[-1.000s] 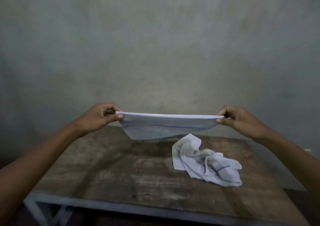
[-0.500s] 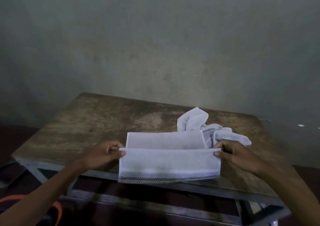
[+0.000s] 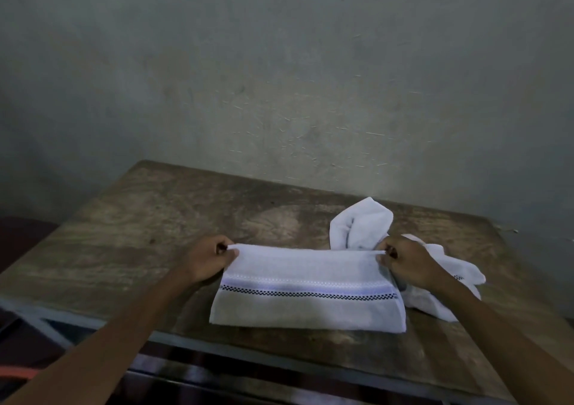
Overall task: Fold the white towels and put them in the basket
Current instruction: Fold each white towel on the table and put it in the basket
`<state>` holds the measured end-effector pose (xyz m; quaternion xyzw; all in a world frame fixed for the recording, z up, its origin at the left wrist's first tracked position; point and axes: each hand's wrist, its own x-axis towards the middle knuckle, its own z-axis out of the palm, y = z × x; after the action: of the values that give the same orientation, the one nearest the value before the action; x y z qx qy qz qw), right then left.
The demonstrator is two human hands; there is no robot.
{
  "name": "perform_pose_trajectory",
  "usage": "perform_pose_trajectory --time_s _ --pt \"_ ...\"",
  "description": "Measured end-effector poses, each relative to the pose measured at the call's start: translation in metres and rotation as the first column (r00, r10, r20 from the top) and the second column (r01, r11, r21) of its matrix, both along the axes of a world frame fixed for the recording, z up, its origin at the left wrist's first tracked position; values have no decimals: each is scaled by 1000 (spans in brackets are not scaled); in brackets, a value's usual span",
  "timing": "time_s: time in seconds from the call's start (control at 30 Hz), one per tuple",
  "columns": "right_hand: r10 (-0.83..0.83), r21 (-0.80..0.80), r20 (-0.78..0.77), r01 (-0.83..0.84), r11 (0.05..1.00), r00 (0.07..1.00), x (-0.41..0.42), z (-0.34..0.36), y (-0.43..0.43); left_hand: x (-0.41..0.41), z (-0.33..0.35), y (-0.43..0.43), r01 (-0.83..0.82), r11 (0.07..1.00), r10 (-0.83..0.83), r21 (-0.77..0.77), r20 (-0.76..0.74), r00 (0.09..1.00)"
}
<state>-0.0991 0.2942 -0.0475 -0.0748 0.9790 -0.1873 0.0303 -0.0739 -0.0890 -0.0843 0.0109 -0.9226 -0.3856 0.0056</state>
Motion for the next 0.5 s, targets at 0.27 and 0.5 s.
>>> perform_pose_trajectory --time_s 0.27,0.5 --pt "29 6 1 -29 1000 1000 -7 -11 1 -14 -8 1 55 998 -56 -24 -57 997" --pt "139 268 42 -146 952 989 -10 -3 1 -27 -6 -8 177 965 -182 -192 -7 983"
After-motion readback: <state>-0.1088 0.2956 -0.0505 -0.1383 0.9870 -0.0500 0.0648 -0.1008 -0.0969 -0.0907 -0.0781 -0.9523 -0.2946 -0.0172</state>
